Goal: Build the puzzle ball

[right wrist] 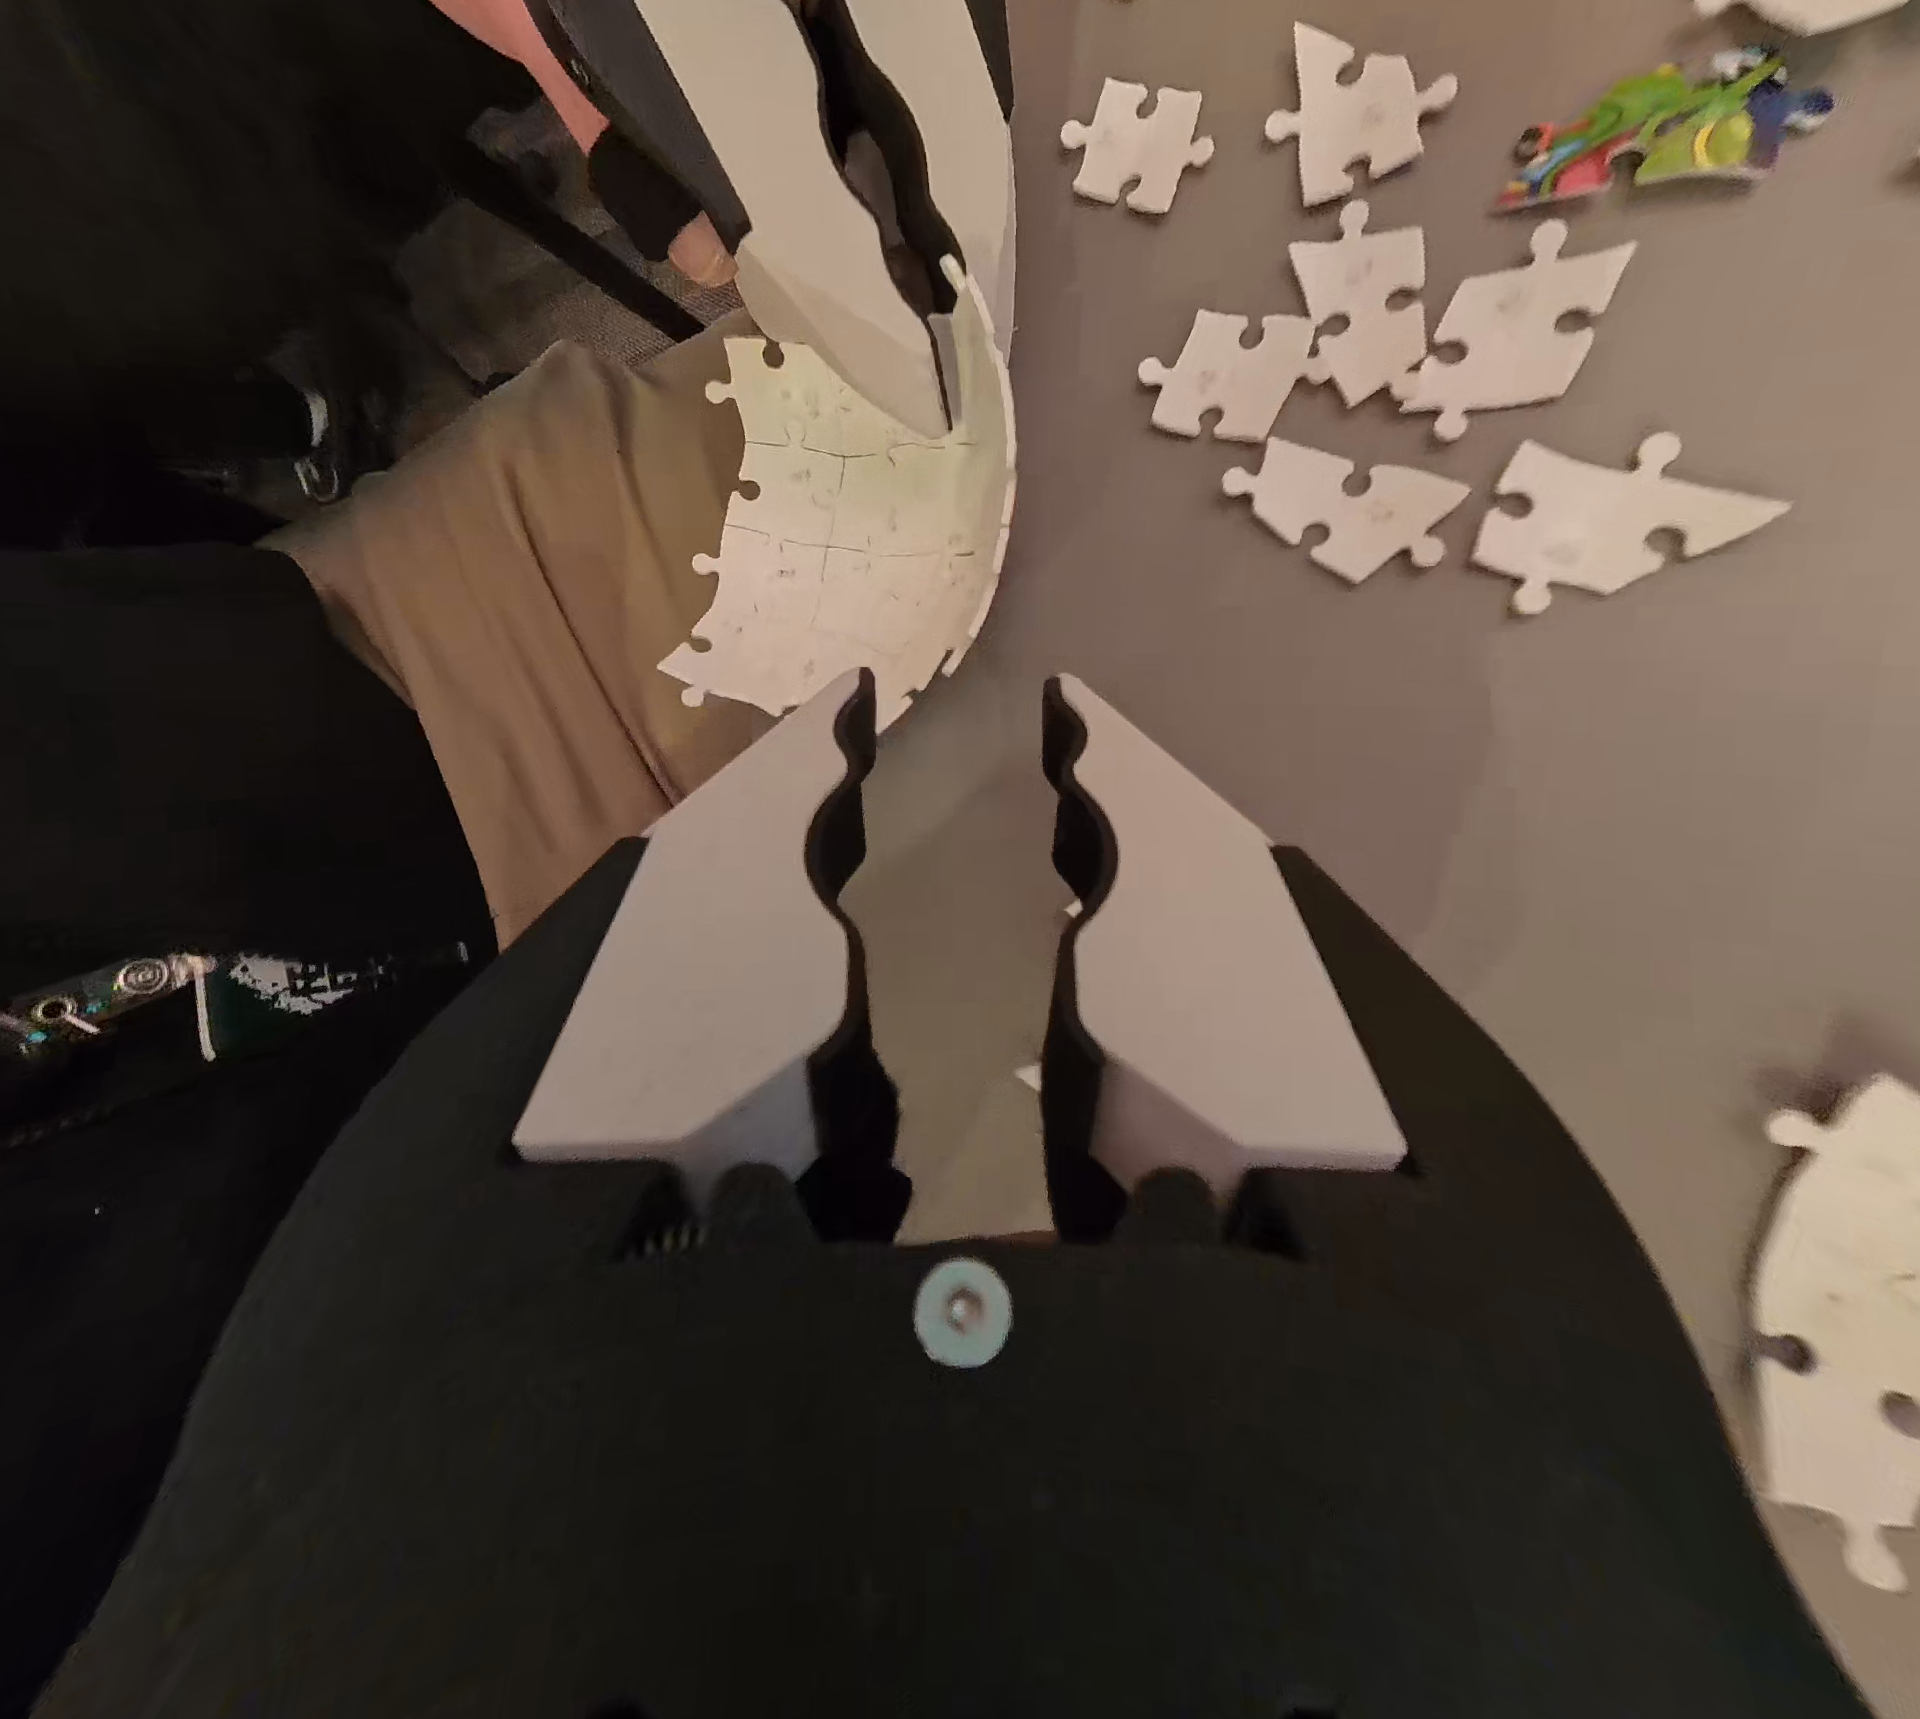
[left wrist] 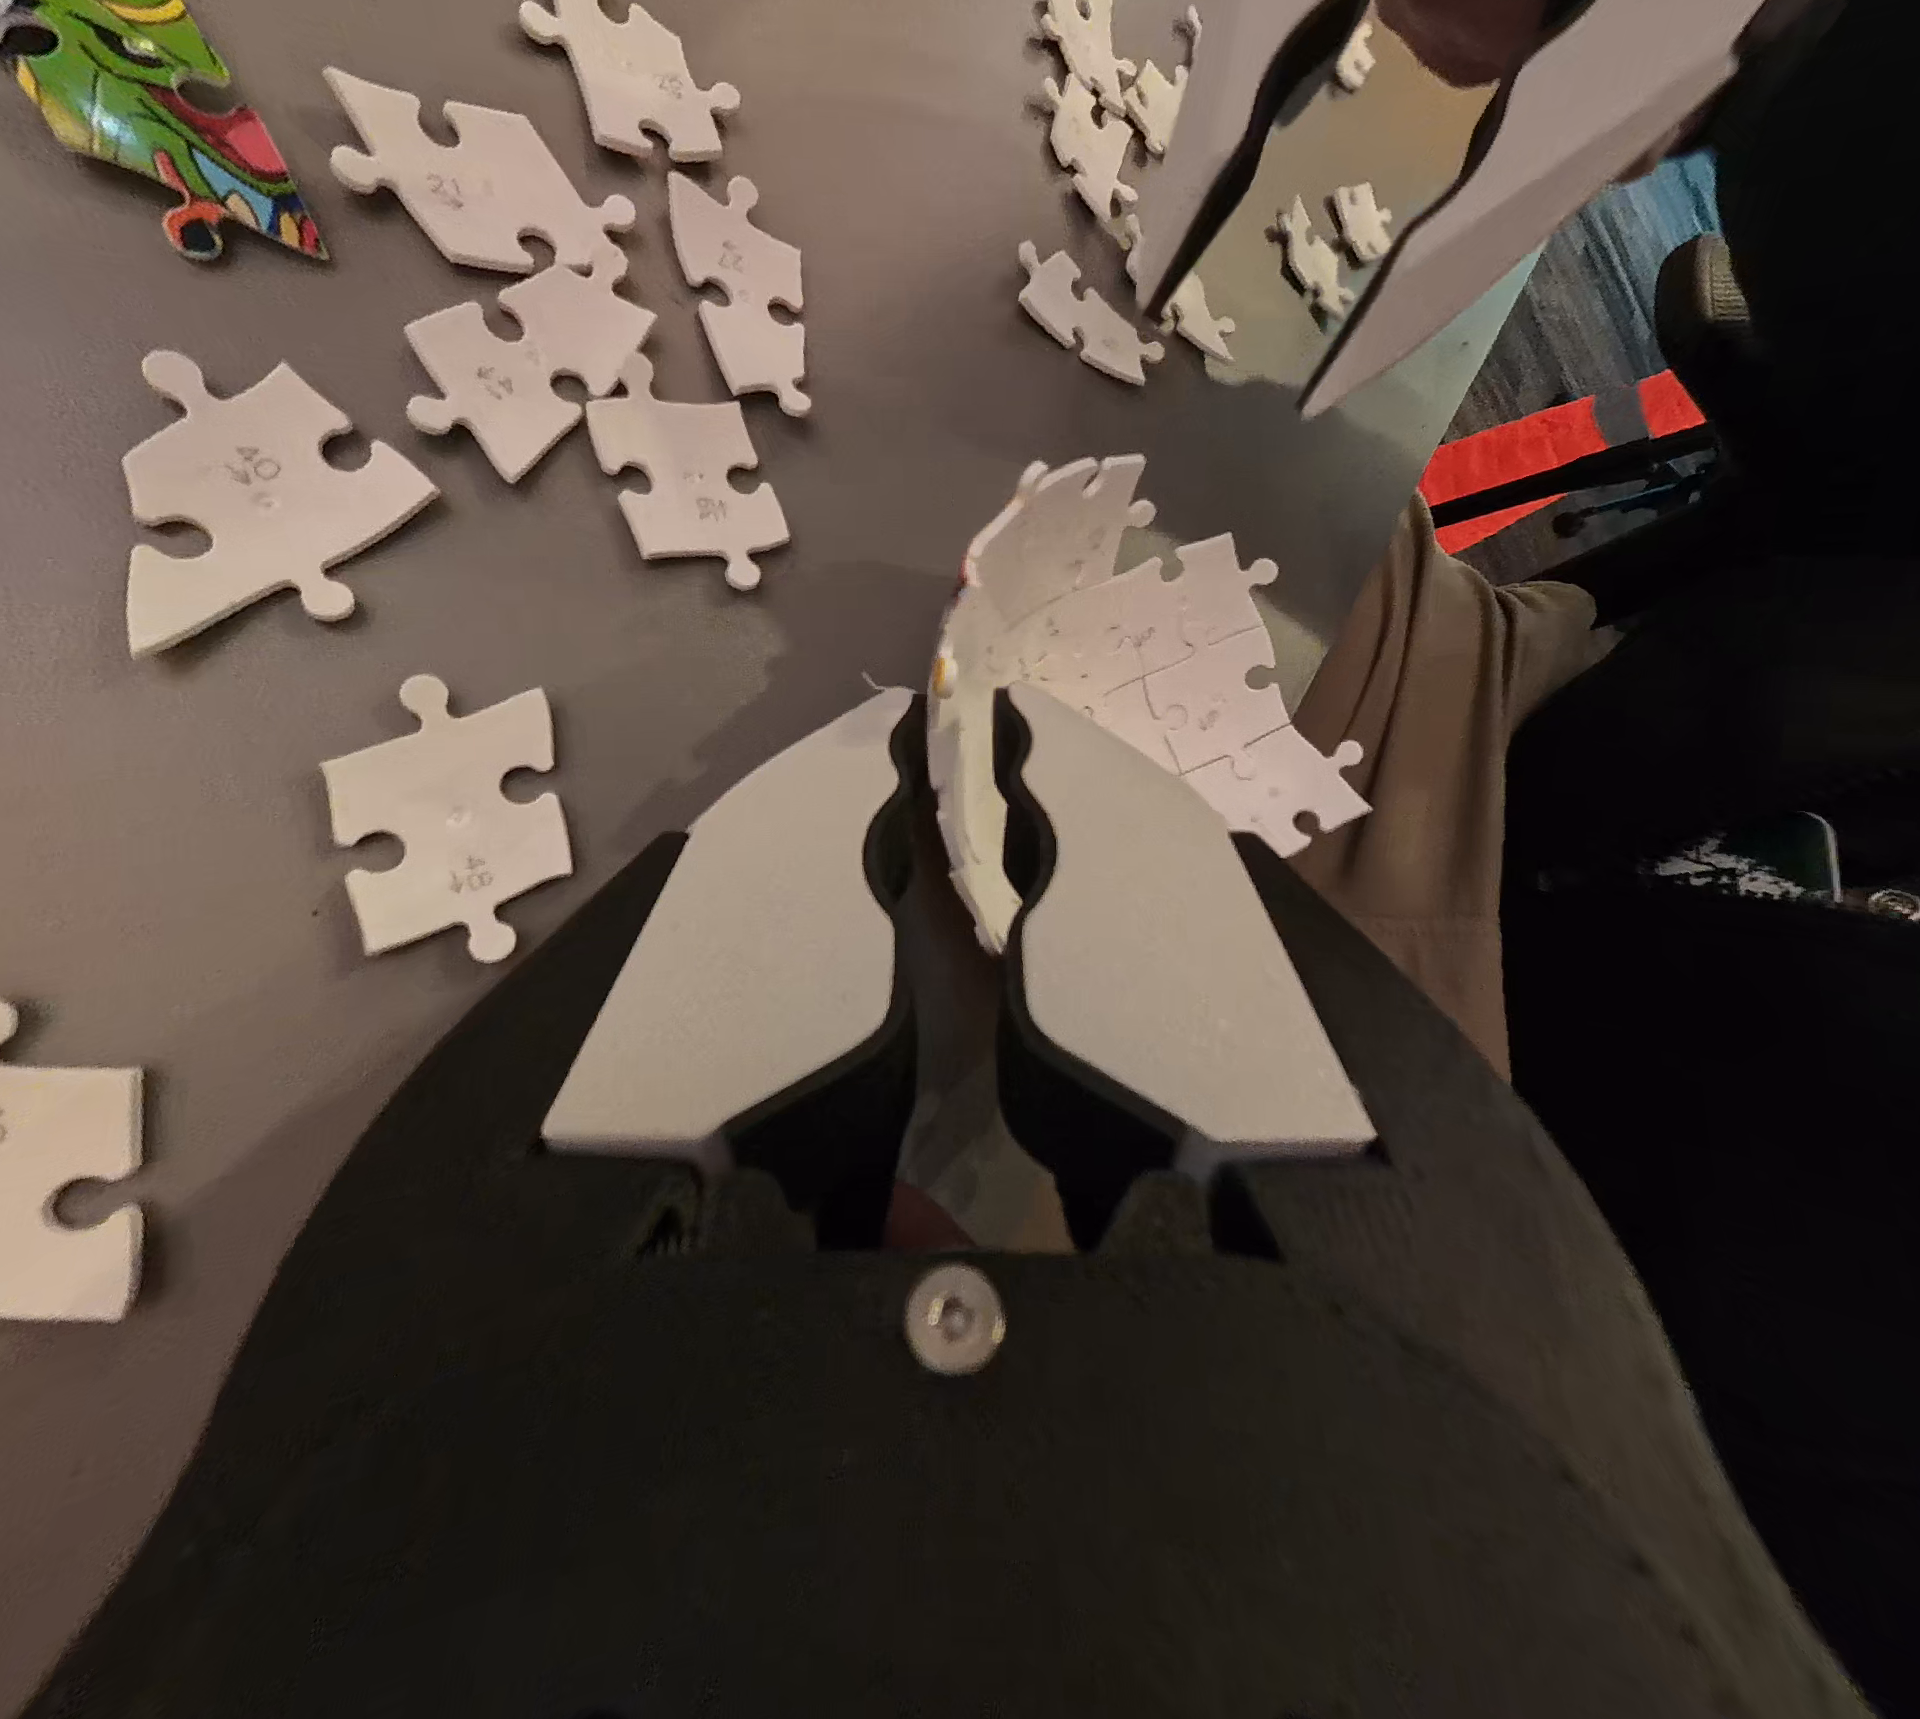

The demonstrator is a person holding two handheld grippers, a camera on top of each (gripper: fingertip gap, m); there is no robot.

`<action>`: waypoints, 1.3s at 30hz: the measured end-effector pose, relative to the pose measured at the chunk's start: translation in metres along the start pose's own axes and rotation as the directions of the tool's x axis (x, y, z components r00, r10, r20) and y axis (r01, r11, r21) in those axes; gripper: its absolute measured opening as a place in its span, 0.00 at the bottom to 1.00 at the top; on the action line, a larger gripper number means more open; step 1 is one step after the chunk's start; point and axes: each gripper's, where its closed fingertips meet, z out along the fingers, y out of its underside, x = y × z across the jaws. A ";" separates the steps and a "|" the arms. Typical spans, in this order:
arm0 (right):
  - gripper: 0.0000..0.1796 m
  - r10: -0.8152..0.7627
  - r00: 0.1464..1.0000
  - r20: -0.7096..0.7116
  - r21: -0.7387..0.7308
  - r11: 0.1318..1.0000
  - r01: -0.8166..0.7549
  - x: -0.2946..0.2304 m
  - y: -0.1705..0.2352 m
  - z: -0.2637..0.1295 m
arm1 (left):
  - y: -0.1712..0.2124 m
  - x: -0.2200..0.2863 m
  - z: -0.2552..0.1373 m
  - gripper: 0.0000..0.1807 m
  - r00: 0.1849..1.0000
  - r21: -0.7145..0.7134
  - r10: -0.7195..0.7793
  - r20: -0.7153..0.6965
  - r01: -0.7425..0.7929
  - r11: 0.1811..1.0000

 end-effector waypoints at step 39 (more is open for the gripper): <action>0.00 0.248 0.967 0.064 0.158 0.954 -0.255 0.003 -0.005 0.052 | -0.003 0.003 -0.003 0.03 0.999 0.052 -0.047 0.023 0.045 0.998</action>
